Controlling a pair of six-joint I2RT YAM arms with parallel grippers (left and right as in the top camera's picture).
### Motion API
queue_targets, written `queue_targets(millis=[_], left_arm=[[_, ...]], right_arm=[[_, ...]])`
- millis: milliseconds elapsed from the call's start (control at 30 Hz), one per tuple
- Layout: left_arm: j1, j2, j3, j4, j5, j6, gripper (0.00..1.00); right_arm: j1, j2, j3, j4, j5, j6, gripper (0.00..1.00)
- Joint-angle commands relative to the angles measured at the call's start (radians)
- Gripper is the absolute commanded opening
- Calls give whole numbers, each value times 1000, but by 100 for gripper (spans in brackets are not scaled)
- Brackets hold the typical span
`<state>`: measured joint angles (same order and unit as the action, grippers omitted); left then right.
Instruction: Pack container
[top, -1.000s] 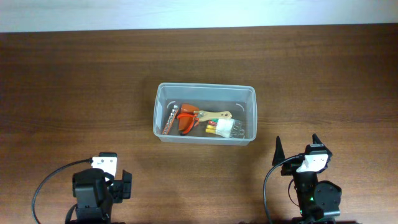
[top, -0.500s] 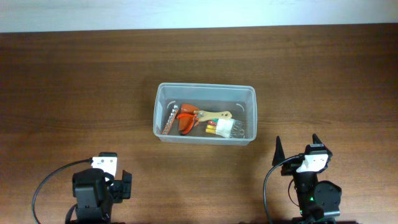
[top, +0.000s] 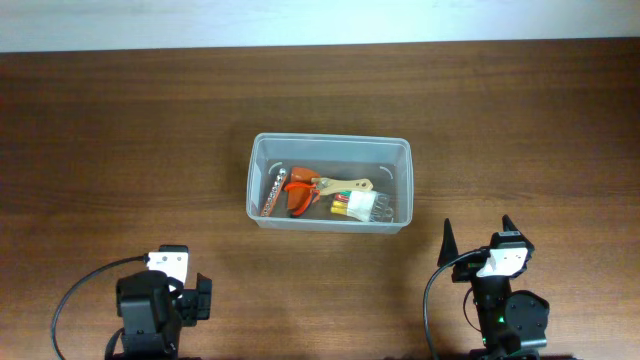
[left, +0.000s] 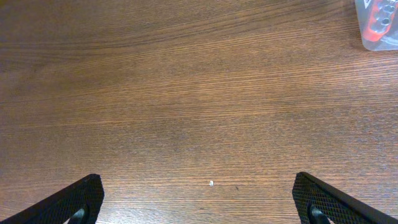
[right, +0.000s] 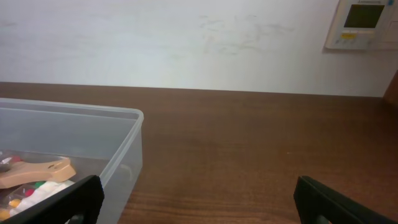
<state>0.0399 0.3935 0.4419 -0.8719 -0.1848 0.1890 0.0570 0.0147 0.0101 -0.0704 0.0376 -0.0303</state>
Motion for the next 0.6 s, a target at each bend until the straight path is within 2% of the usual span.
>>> queue_targets(millis=[0,133,167,300,400,567], left_arm=[[2,-6,-4,2,-6,-9,99],[2,-35,-4,1,-33,-10,99],[-8,-83,-7,-3,37,-16,99],[-62,-232,-53,72,167,-17,99],[-103,-388,-157,233,201,-22,99],[-112,-383,-288,590,171,-31,99]], right_arm=[[8,-9,-5,-8,23,2,99],[8,-9,-5,-7,23,2,99],[8,-9,-5,-7,23,2,99],[8,-9,-5,-8,23,2,99],[8,-9,-5,-7,23,2,99],[8,-9,-5,-7,23,2,99]])
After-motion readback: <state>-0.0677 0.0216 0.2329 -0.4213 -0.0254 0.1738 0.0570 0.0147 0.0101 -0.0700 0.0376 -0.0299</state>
